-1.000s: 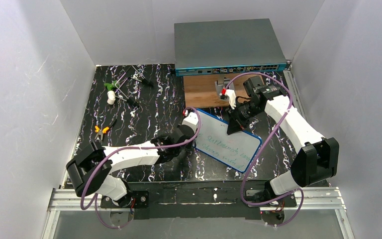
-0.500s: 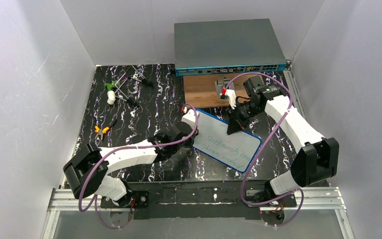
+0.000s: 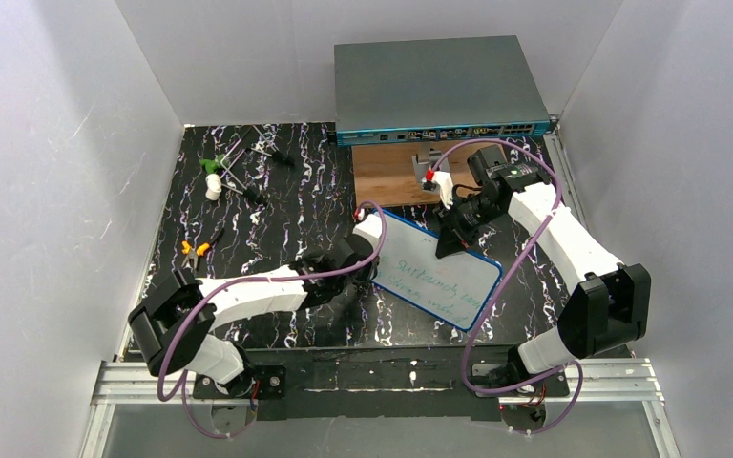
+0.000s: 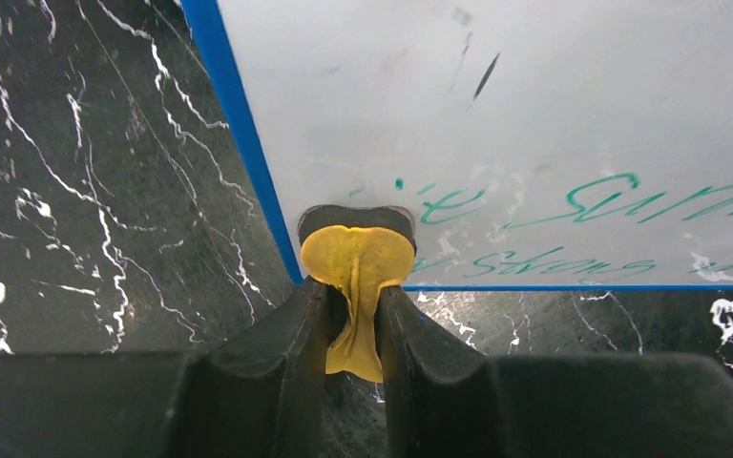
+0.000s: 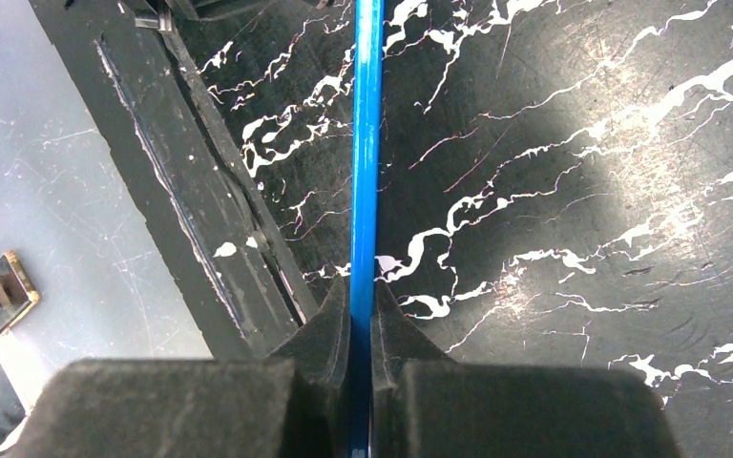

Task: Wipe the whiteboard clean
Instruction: Erase the whiteboard at the center of the board.

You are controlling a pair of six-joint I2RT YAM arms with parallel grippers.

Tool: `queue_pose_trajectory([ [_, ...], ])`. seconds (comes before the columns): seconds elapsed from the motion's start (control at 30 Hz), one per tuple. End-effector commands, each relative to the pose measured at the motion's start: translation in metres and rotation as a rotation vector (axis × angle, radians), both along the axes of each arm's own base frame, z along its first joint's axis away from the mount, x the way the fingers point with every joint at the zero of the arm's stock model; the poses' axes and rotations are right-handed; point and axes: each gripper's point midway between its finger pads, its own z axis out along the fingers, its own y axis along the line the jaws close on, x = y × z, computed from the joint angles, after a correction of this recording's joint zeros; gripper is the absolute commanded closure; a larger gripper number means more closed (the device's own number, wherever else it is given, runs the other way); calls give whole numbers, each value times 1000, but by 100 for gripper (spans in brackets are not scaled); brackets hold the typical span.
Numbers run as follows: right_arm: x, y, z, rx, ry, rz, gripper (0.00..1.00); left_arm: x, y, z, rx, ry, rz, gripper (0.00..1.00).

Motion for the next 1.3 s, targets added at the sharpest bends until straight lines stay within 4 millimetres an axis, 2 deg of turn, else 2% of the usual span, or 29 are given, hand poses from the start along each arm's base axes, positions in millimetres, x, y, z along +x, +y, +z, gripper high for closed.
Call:
queue_pose_trajectory([
  [0.0, -22, 8, 10, 70, 28, 72, 99, 22, -22, 64, -97, -110, -3, 100],
  [0.07, -22, 8, 11, 71, 27, 72, 99, 26, -21, 69, -94, -119, 11, 100],
  [0.13, -23, 8, 10, 69, 25, 72, 99, 28, -18, 64, -86, -109, 22, 100],
  [0.2, -23, 7, 11, 70, 23, 72, 99, 27, -15, 52, -73, -87, 25, 100],
  [0.4, -25, 7, 11, 73, 20, 72, 99, 12, 8, -3, 23, 2, 52, 100],
  [0.53, -27, 7, 12, 78, 20, 74, 99, 4, 22, -19, 57, 31, 76, 100],
  [0.6, -26, 8, 12, 81, 21, 75, 99, 6, 24, -15, 59, 25, 82, 100],
  [0.77, -26, 8, 12, 80, 22, 74, 99, 28, 15, 27, -5, -25, 92, 100],
  [0.83, -26, 7, 12, 80, 22, 75, 99, 34, 7, 43, -46, -25, 81, 100],
  [0.97, -26, 7, 12, 79, 20, 75, 99, 30, -16, 65, -140, -14, -8, 100],
  [1.07, -26, 8, 11, 79, 24, 75, 99, 20, -27, 61, -168, 25, -73, 100],
  [1.27, -26, 8, 11, 80, 25, 76, 99, -5, -29, 26, -134, 120, -105, 100],
])
